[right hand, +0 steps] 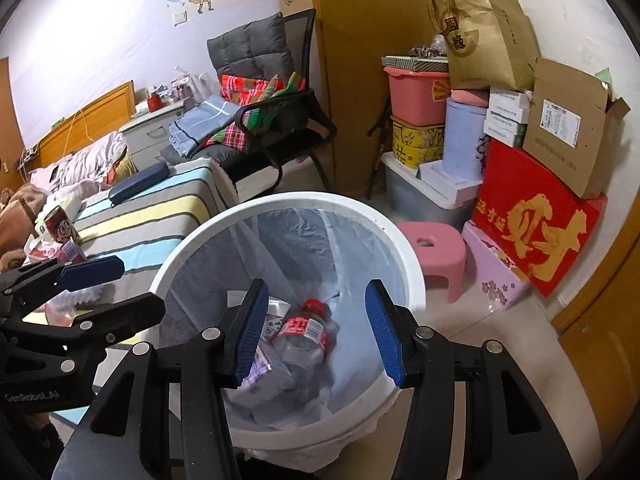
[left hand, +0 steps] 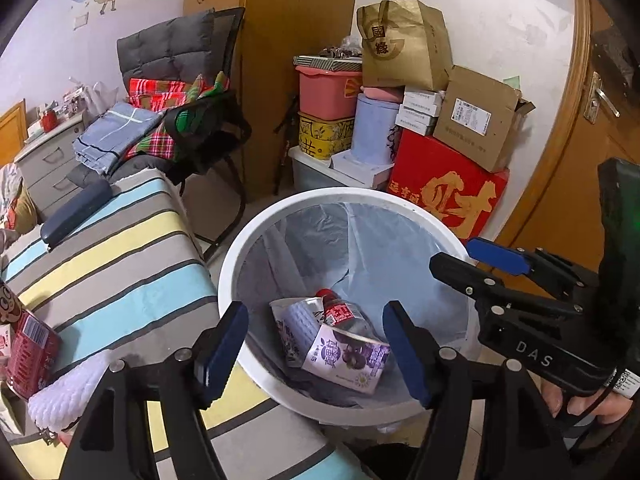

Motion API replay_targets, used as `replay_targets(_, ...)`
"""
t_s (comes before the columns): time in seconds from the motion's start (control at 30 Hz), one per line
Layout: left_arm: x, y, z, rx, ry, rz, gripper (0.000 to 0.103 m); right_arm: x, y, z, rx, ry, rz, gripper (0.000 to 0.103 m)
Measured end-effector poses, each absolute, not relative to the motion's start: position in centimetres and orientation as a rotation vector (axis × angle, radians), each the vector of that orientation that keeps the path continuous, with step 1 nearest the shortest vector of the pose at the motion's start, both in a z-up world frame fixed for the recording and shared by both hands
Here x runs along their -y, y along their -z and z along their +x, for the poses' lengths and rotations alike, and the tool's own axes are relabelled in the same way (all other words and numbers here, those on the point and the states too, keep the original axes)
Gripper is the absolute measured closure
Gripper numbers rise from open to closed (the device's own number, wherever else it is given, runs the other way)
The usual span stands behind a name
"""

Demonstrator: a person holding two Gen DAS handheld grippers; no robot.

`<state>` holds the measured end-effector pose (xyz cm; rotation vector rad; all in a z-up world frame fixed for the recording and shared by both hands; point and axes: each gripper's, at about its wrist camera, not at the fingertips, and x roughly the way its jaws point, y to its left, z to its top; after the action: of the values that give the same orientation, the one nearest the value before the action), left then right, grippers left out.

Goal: Collect trash
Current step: 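Carry the bottle and carton over the wastebasket and open both tools, then return to the table and grasp the small clear plastic cup with the right tool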

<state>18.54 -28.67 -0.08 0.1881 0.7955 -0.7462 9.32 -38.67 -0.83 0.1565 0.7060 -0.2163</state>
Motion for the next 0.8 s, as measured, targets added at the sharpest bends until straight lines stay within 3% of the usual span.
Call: replay_targets(0.8,15.1,-3.7,16.3,-0.688,0.532,0.066,0.034,32.6,-0.7,8.8,-0.635,0.079,0.108,0.049)
